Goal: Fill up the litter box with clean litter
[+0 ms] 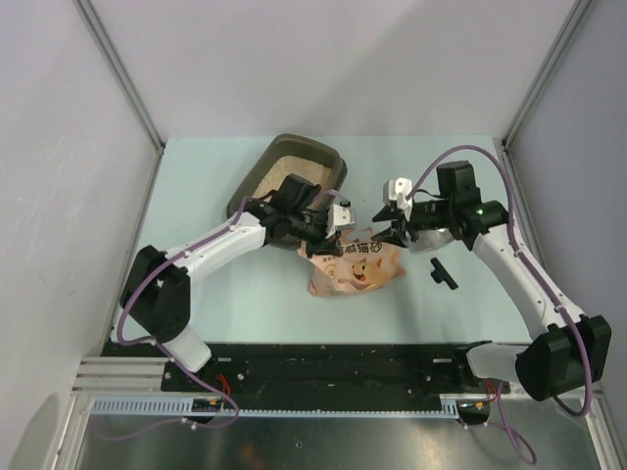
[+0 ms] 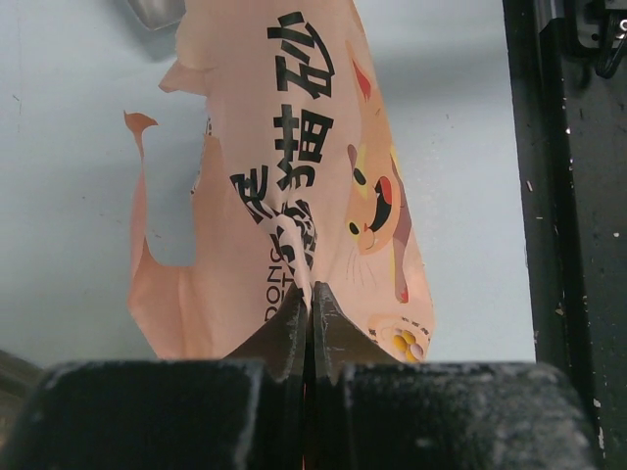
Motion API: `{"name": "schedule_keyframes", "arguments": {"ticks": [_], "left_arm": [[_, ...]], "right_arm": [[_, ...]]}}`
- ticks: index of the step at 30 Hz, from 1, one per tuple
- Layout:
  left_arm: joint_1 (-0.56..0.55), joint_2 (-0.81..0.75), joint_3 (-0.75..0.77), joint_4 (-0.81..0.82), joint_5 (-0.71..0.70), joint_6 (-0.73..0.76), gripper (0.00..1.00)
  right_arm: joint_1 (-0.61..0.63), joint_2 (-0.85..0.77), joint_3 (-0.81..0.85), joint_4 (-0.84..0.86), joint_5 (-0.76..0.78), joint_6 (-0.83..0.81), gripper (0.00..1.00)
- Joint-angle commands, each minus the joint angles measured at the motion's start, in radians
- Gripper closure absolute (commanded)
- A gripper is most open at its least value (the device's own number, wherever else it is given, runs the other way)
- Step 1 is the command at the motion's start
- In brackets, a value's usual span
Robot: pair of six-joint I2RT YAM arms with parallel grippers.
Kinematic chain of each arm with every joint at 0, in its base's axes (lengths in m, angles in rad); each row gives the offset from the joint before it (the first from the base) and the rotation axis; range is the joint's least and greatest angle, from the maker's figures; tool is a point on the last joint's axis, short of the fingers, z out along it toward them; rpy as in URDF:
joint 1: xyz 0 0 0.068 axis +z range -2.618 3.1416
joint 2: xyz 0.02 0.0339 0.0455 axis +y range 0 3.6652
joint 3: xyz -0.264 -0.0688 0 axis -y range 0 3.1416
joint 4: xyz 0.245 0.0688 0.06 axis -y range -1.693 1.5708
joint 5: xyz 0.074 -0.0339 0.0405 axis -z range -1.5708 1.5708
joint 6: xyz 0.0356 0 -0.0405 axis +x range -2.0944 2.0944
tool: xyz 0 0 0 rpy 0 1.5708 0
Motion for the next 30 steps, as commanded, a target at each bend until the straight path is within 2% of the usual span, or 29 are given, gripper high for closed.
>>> {"name": "schedule_keyframes", "arguments": {"ticks": [1,5,17,24,30], "left_arm": [[0.004,-0.057,0.013,-0.041,0.095,-0.018,1.00],[0.004,-0.055,0.014,-0.041,0.095,-0.016,1.00],[0.012,-0.043,0.039,-0.041,0.127,-0.030,1.00],[0.022,-0.032,0.053,-0.041,0.139,-0.031,1.00],[0.027,-0.029,0.054,-0.039,0.151,-0.019,1.00]], "right_arm": [[0.049,0.031,0.019,-0.148,0.063,-0.366,0.50],[0.089,0.072,0.015,-0.189,0.078,-0.454,0.50],[0.115,0.124,-0.047,-0.120,0.106,-0.508,0.48],[0.116,0.161,-0.059,-0.113,0.120,-0.496,0.50],[0.106,0.163,-0.091,-0.036,0.125,-0.416,0.50]]}}
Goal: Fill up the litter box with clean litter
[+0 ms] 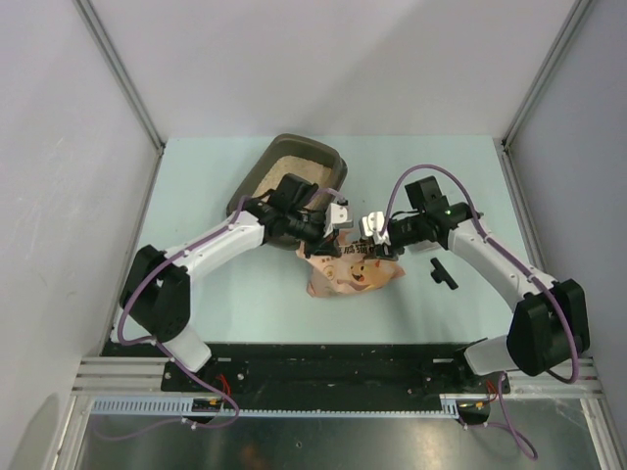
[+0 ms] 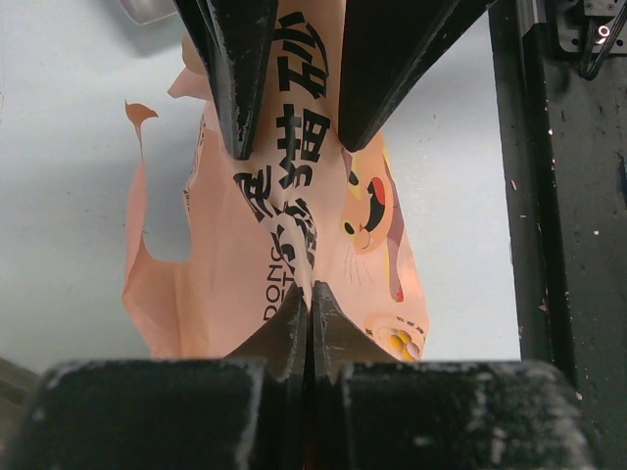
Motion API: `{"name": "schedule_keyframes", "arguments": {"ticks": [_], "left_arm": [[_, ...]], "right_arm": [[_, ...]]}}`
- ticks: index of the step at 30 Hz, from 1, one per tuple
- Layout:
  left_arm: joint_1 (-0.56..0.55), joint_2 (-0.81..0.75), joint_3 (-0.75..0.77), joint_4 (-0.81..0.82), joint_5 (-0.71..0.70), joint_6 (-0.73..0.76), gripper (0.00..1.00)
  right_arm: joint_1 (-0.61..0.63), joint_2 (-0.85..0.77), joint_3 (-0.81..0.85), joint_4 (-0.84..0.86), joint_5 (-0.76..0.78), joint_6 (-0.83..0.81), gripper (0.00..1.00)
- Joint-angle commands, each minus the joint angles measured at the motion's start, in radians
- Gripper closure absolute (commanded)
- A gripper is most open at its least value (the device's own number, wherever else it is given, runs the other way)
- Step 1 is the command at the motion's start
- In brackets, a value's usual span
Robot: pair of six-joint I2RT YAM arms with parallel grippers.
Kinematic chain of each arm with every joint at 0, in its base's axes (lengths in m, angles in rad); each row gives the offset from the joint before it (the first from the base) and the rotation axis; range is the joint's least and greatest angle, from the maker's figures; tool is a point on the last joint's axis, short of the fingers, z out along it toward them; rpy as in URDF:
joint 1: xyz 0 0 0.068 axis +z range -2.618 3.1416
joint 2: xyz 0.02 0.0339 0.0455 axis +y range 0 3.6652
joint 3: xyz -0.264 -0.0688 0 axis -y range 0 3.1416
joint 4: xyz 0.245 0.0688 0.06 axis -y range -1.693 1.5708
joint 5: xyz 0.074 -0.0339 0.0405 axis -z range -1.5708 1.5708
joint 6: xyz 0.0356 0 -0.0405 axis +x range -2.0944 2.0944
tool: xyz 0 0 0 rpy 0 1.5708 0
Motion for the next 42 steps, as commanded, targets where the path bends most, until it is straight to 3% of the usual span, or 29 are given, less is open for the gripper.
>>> {"name": "schedule_keyframes", "arguments": {"ticks": [1,9,12,13,15,18,22,26,27,28,30,36,42], "left_arm": [[0.009,-0.028,0.055,-0.022,0.114,-0.011,1.00],[0.011,-0.028,0.058,-0.022,0.119,-0.007,1.00],[0.009,-0.043,0.044,-0.021,0.097,0.024,1.00],[0.011,-0.041,0.041,-0.021,0.090,0.026,0.99],[0.011,-0.048,0.032,-0.022,0.060,0.036,0.97],[0.022,-0.075,0.008,-0.024,0.028,0.044,0.91],[0.045,-0.115,-0.055,-0.039,-0.050,0.073,0.74],[0.078,-0.136,-0.120,-0.084,-0.041,0.119,0.72],[0.079,-0.137,-0.124,-0.091,-0.020,0.125,0.73],[0.079,-0.133,-0.127,-0.094,-0.010,0.128,0.85],[0.085,-0.132,-0.118,-0.101,0.002,0.127,0.99],[0.258,-0.163,-0.149,-0.101,0.057,0.109,1.00],[0.272,-0.172,-0.137,-0.102,0.096,0.076,1.00]], "right_arm": [[-0.003,0.013,-0.029,0.064,0.015,0.075,0.49],[-0.002,0.031,-0.035,0.117,0.025,0.123,0.51],[-0.019,0.031,-0.035,0.107,0.023,0.131,0.67],[-0.025,0.031,-0.035,0.091,0.023,0.132,0.77],[-0.039,0.026,-0.034,0.073,0.023,0.142,0.82],[-0.074,0.013,-0.034,0.044,0.019,0.180,0.88],[-0.097,-0.004,-0.034,-0.001,0.018,0.207,0.91],[-0.097,-0.009,-0.034,0.016,0.015,0.284,0.92],[-0.092,-0.010,-0.034,0.025,0.018,0.304,0.92],[-0.077,-0.007,-0.034,0.054,0.031,0.353,0.94],[-0.072,-0.004,-0.028,0.076,0.034,0.396,1.00],[-0.181,0.046,0.009,0.027,-0.015,0.502,1.00],[-0.165,0.072,0.009,-0.004,-0.095,0.484,1.00]]}}
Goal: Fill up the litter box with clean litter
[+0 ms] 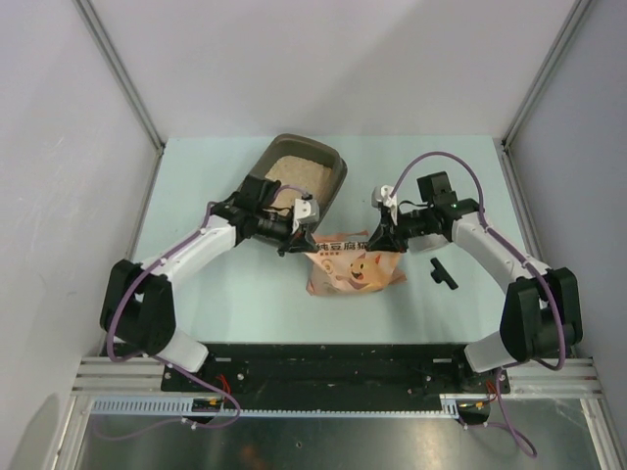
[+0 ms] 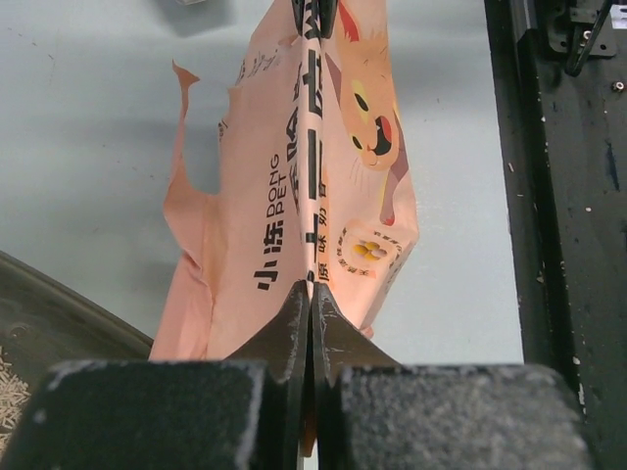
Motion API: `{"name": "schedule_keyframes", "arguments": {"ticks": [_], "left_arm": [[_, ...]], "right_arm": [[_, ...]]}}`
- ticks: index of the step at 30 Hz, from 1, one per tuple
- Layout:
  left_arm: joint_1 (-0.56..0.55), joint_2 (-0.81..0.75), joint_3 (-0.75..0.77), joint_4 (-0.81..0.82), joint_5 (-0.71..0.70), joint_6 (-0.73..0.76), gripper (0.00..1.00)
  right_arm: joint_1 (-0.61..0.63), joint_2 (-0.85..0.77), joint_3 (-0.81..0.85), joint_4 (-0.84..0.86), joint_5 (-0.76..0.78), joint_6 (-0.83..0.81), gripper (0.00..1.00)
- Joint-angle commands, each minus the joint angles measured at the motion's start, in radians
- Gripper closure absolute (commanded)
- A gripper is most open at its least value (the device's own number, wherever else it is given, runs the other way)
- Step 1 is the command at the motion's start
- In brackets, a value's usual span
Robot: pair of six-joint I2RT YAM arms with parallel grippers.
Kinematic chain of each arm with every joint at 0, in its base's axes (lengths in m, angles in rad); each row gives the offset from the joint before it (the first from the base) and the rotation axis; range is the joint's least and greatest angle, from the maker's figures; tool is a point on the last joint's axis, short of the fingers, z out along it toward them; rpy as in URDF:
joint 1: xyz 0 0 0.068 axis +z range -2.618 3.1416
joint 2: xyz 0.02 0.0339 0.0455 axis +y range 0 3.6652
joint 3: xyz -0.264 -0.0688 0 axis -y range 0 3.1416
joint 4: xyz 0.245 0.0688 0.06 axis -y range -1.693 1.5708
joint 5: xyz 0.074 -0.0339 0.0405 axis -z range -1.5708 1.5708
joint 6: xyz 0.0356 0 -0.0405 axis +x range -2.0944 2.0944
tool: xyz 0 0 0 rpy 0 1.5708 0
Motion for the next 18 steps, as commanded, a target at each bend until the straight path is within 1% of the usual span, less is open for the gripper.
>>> {"name": "schedule_keyframes", "arguments": {"ticks": [1,2,3,4,5,6,8,9,10,12,16,18], "left_arm": [[0.072,-0.055,0.013,-0.115,-0.047,-0.025,1.00],[0.058,-0.057,0.033,-0.115,-0.052,-0.050,0.98],[0.050,-0.068,0.045,-0.114,-0.056,-0.062,0.78],[0.032,-0.080,0.072,-0.113,-0.056,-0.076,0.68],[0.020,-0.091,0.088,-0.115,-0.052,-0.076,0.61],[0.009,-0.115,0.102,-0.114,-0.049,-0.068,0.51],[-0.035,-0.128,0.152,-0.114,-0.055,-0.022,0.43],[-0.051,-0.123,0.169,-0.113,-0.062,-0.001,0.34],[-0.084,-0.114,0.201,-0.112,-0.076,0.033,0.31],[-0.108,-0.079,0.234,-0.112,-0.081,0.050,0.27],[-0.147,0.064,0.323,-0.112,-0.046,0.067,0.26],[-0.166,0.102,0.341,-0.110,-0.050,0.081,0.27]], "right_arm": [[-0.038,0.018,0.025,-0.079,0.026,0.037,1.00],[-0.026,0.018,0.024,-0.069,0.021,0.045,1.00],[-0.012,0.016,0.024,-0.029,0.016,0.078,1.00],[0.000,0.010,0.025,-0.007,0.018,0.094,1.00],[0.017,0.006,0.025,0.010,0.016,0.109,1.00],[0.027,0.006,0.027,0.032,0.016,0.132,1.00],[0.040,0.006,0.030,0.045,0.019,0.143,1.00],[0.054,0.007,0.030,0.050,0.028,0.143,1.00],[0.060,0.010,0.030,0.053,0.035,0.151,1.00],[0.066,0.013,0.028,0.074,0.036,0.173,1.00],[0.073,0.016,0.030,0.112,0.041,0.212,1.00],[0.074,0.021,0.037,0.123,0.041,0.233,1.00]]}}
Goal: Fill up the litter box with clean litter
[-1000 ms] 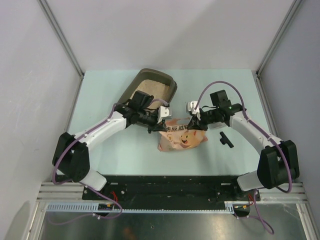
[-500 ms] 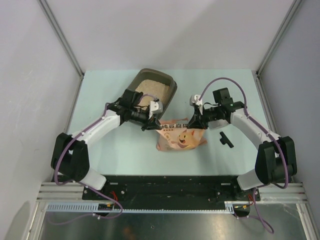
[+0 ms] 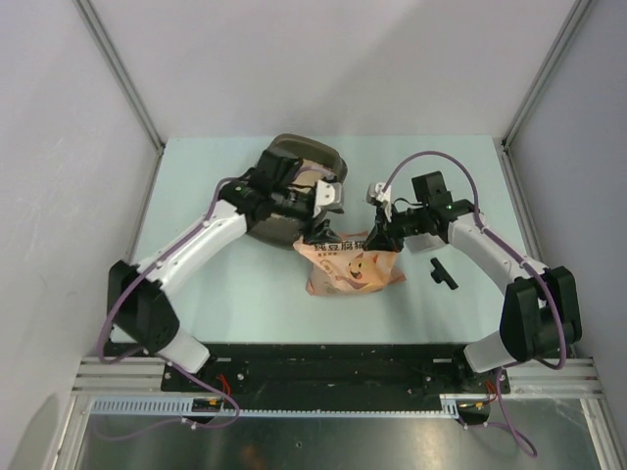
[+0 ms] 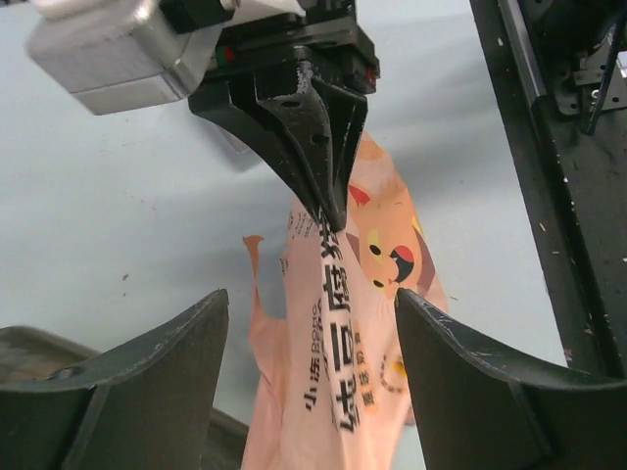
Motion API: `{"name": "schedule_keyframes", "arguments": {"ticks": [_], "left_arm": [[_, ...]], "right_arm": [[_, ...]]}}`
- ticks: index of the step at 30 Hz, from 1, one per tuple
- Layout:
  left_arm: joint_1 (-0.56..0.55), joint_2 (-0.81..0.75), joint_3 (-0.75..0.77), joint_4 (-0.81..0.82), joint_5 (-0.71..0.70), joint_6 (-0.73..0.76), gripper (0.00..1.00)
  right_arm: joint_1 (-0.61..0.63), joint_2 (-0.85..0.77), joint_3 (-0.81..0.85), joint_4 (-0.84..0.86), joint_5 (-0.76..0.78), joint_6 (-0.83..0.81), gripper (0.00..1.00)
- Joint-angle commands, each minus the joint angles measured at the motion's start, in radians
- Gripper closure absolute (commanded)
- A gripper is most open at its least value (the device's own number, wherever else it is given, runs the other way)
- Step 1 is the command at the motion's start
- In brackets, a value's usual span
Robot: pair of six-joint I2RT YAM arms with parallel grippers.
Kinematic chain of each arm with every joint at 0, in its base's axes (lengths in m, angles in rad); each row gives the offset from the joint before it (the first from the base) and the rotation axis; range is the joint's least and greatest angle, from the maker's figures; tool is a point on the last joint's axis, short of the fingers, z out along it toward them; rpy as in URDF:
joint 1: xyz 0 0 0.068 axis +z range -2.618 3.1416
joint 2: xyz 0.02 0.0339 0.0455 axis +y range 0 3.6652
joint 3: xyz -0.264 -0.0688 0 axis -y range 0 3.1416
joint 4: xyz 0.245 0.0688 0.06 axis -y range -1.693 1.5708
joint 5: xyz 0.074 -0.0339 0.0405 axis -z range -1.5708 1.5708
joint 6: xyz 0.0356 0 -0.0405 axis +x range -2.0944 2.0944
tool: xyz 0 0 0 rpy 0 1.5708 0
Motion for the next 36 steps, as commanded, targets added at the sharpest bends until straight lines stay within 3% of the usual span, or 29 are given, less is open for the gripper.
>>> {"name": "schedule_keyframes", "arguments": {"ticks": [1,7,10,11,14,15,25,31,36], "left_arm": [[-0.044,0.118,0.060,-0.020,0.017,0.060,0.28],[-0.102,0.227,0.085,-0.020,-0.007,0.037,0.35],[-0.119,0.276,0.106,-0.019,-0.033,0.016,0.46],[-0.121,0.285,0.114,-0.018,-0.041,0.008,0.52],[-0.122,0.318,0.146,-0.018,-0.072,-0.030,0.91],[-0.122,0.324,0.152,-0.018,-0.087,-0.060,0.99],[-0.049,0.249,0.054,-0.018,-0.202,-0.108,1.00],[-0.047,0.258,0.051,-0.018,-0.164,-0.128,1.00],[-0.049,0.263,0.059,-0.017,-0.152,-0.145,1.00]], "right_arm": [[0.025,0.013,0.040,0.060,-0.017,0.061,1.00],[0.025,0.008,0.045,0.030,-0.023,0.038,1.00],[0.025,0.005,0.045,0.016,-0.026,0.024,1.00],[0.026,0.006,0.045,0.008,-0.026,0.019,1.00],[0.023,0.008,0.045,-0.016,-0.028,-0.018,1.00],[0.016,0.006,0.045,-0.026,-0.026,-0.028,1.00],[-0.188,-0.055,0.100,-0.560,0.008,-0.450,1.00],[-0.233,-0.109,0.100,-0.575,0.025,-0.453,0.89],[-0.216,-0.130,0.100,-0.536,0.057,-0.418,0.93]]}}
